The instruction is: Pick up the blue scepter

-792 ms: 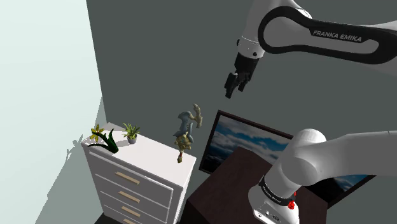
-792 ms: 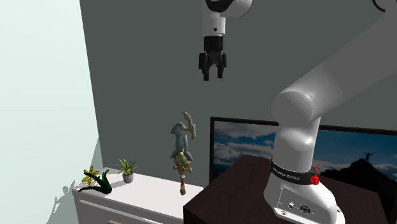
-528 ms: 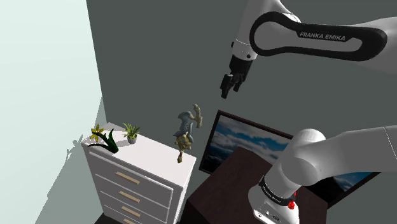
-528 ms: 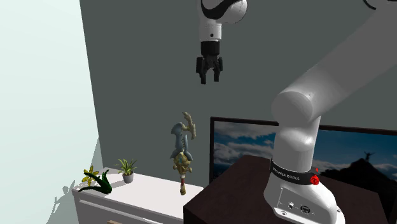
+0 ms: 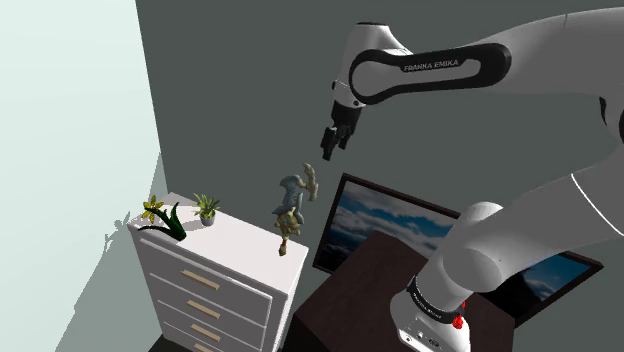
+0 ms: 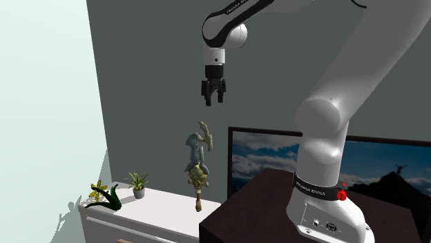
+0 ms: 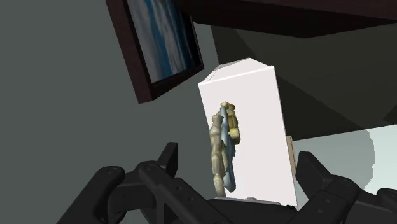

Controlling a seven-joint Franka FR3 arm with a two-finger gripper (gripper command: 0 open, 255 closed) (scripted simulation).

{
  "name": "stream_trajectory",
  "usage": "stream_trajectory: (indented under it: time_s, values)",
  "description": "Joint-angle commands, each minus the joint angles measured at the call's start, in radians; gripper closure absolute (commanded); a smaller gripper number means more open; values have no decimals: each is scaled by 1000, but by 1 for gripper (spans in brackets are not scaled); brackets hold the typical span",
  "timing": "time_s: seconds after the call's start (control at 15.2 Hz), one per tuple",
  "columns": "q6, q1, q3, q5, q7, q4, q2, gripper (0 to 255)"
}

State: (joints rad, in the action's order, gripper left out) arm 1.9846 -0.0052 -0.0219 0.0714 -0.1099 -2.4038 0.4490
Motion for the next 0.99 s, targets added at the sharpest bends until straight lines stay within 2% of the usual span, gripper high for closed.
stream_trajectory:
  time_s: [0.0,0.46,0.92]
  values:
    - [53,5,-12,-1,-36,28,-81,0]
    - [185,20,-34,-24,-151,155,-344,0]
    - [281,19,-35,-24,-149,106,-391,0]
